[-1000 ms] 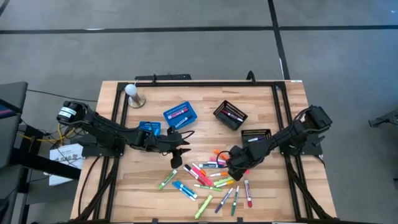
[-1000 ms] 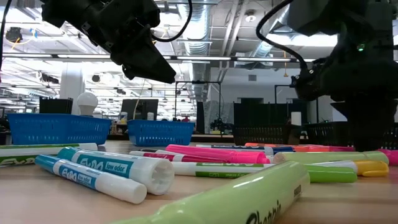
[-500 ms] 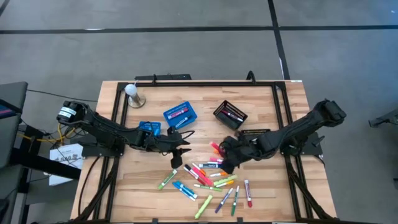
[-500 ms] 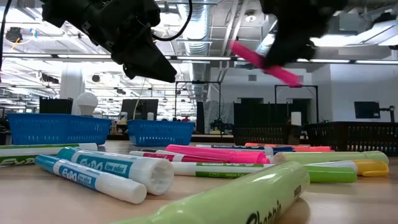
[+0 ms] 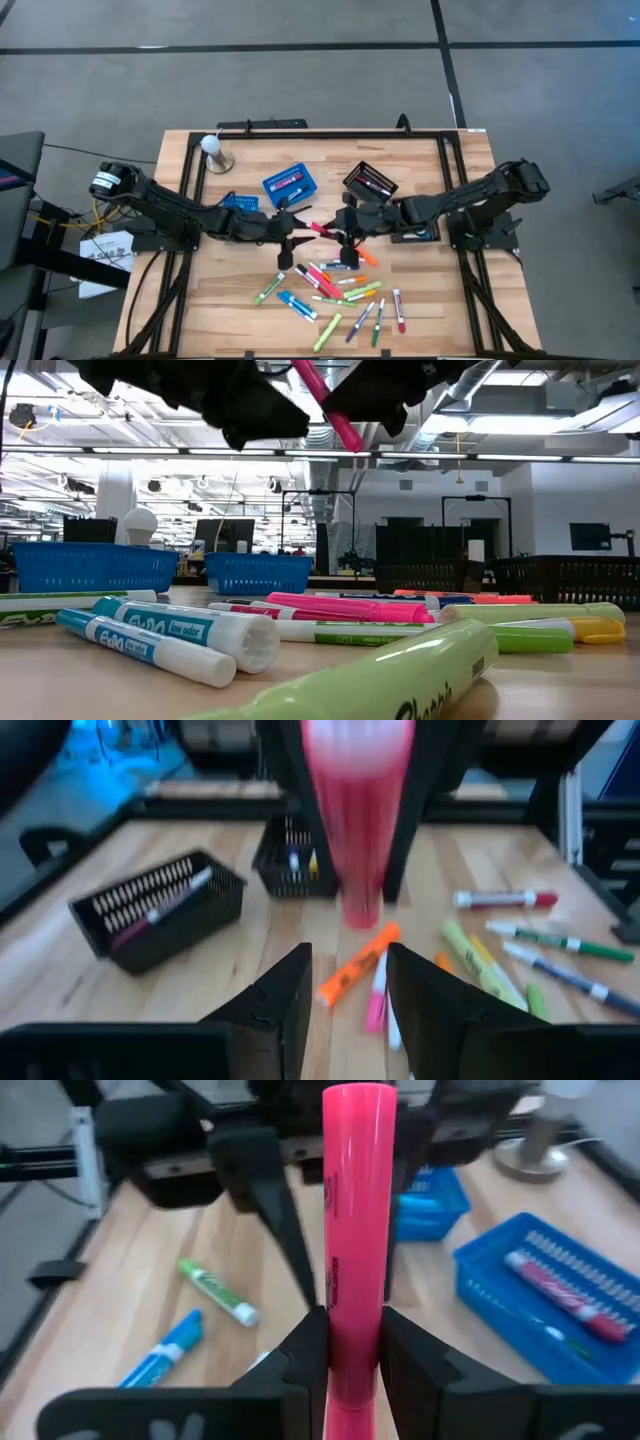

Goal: Pick & Place Markers
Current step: Put the right pink highlighter pen into the left blue bin

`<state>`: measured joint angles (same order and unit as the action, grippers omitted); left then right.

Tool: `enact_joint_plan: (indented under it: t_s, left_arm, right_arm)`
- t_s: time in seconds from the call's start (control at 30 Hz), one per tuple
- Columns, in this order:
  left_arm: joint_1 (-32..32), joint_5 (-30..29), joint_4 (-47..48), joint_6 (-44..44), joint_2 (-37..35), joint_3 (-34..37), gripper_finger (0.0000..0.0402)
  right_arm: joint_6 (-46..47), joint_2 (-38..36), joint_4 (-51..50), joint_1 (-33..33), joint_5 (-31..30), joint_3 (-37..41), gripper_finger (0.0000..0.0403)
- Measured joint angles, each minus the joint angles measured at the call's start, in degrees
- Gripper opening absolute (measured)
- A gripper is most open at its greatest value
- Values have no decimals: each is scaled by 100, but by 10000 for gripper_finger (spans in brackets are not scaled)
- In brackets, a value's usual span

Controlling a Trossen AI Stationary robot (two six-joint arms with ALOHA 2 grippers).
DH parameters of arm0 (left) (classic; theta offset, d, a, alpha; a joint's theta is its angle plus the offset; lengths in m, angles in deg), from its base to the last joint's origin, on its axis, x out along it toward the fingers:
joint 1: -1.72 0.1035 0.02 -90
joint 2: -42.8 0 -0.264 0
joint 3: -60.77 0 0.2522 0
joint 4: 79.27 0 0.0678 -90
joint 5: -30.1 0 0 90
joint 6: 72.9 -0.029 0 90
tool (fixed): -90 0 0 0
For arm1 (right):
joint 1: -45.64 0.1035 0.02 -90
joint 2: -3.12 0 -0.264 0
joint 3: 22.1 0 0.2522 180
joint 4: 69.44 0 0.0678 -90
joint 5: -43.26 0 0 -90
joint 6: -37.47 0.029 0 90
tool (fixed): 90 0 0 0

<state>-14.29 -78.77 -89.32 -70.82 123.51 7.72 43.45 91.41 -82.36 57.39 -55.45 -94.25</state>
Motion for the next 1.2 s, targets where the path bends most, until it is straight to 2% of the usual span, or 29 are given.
enact_joint_plan:
  t_s: [0.13, 0.5, 1.2]
  left_arm:
    - [0, 0, -85, -41, -121, -2, 127]
    - [-5, 101, -499, -185, -129, -6, 127]
    - [300, 377, -1001, -187, -130, -9, 123]
  right_arm:
    - [-55, 32, -230, -2, 173, 2, 67]
    - [-199, 375, 252, -110, 140, 0, 67]
    - [-214, 404, 734, -355, 286, 0, 67]
